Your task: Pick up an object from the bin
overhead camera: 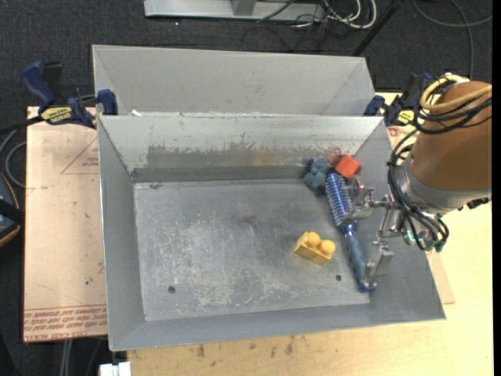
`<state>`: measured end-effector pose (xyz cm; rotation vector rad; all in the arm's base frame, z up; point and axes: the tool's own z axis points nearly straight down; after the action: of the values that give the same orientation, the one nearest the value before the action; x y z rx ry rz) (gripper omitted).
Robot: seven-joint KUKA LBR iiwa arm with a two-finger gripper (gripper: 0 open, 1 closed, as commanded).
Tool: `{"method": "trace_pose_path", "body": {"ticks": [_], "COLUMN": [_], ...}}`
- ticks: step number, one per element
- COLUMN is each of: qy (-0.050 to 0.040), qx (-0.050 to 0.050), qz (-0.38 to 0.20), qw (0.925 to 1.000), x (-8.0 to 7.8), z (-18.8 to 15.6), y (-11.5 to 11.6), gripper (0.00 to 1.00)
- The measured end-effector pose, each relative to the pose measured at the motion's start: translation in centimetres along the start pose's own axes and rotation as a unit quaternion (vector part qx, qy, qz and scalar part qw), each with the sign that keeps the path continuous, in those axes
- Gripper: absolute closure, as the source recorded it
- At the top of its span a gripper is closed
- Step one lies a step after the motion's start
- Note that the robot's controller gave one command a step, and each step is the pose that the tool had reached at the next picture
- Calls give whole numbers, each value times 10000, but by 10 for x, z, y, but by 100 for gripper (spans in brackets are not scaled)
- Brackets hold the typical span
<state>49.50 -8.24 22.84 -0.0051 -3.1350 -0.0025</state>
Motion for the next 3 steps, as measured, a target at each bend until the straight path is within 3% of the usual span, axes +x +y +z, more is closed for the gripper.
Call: {"method": "trace_pose_path", "body": {"ticks": [1, 2, 3], "qy": [-123, -54, -83], "qx": [20, 12, -1], "qz": [-1486, -368, -762], "qw": [9888, 9993, 9971], "x": [-29, -60, -54], "z": [105, 119, 156], "y": [35, -4, -44], "gripper": [0, 0, 0]}}
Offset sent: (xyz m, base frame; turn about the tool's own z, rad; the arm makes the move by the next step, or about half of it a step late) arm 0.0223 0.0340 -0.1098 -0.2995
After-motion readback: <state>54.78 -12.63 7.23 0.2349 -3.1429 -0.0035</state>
